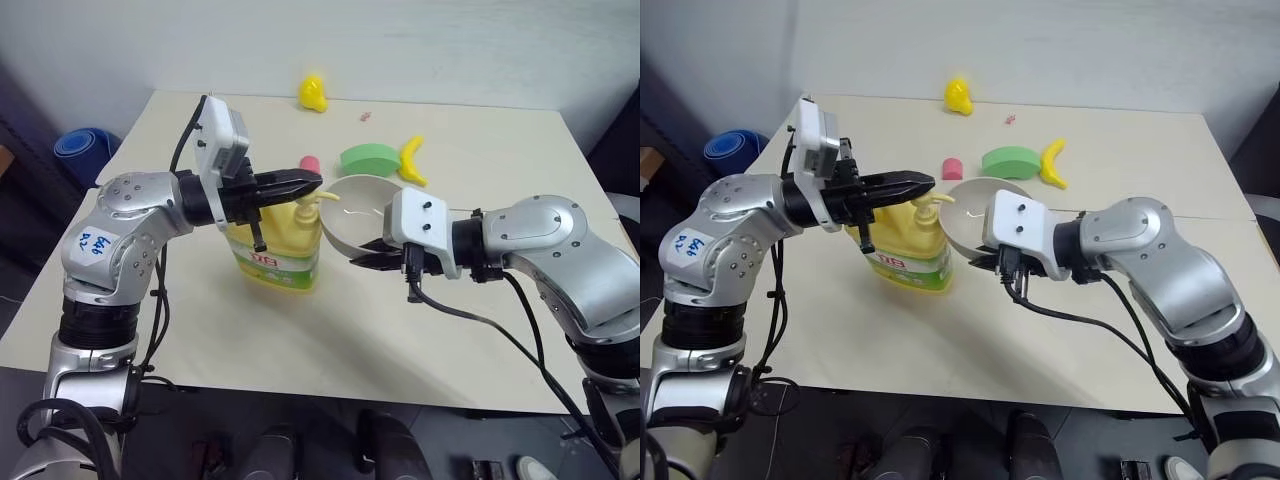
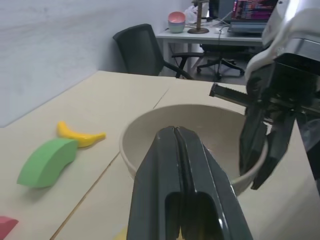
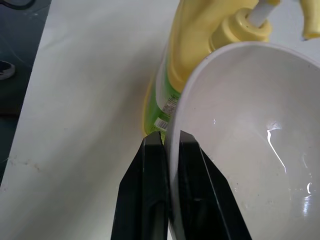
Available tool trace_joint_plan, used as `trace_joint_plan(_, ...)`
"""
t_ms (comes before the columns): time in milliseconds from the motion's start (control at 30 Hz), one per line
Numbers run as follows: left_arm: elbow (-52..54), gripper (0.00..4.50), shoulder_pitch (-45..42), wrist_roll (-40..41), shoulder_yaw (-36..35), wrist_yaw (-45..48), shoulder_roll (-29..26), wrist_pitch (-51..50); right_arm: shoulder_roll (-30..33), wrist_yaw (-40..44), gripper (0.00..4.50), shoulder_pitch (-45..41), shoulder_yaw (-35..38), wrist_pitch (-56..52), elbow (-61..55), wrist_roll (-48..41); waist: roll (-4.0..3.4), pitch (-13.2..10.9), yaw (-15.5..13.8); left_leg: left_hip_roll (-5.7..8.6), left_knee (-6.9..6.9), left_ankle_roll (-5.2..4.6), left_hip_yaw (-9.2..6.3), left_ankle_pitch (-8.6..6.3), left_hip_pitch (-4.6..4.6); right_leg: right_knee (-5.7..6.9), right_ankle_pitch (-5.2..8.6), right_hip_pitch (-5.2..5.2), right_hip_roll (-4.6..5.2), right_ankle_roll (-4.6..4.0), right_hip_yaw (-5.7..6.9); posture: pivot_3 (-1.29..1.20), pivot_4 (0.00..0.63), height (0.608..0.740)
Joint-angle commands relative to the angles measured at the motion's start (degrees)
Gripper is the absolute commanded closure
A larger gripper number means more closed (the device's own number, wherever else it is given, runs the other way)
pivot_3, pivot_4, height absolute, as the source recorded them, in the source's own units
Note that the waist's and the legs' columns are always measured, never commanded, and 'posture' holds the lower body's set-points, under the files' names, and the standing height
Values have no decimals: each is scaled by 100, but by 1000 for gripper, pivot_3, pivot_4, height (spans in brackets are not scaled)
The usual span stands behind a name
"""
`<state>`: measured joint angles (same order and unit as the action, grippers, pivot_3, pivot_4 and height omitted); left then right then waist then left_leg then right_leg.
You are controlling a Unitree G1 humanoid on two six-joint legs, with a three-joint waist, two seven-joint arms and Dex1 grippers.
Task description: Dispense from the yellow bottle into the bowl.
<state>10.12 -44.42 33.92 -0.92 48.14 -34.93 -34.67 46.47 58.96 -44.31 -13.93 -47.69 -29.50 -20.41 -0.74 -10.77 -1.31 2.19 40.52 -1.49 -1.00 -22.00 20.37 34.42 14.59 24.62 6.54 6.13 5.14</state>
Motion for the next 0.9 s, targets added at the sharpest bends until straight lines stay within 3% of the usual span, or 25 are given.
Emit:
trace_joint_plan(33, 109, 4476, -68, -124, 9, -157, 26, -57, 114, 29, 4500, -60, 99, -11, -266, -78, 0, 0, 2, 0, 0, 0, 0, 0, 0, 0, 0, 0, 0, 0, 0, 0, 150, 740)
trace_joint_plan(367, 33, 4476, 82, -406, 423, -250, -323, -874, 90, 6, 4500, -84, 45, -52, -264, -67, -1, 2, 10, -1, 3, 0, 1, 0, -11, 8, 0, -7, -1, 0, -12, 0, 150, 740)
trace_joint_plan(900, -29, 4476, 414, -558, 978, -292, -257, -1353, 54, -53, 4500, -43, 19, -143, -347, -104, 15, 50, 9, 1, 10, 1, 3, 0, -31, 22, 0, -22, -2, -1, -60, 0, 150, 740)
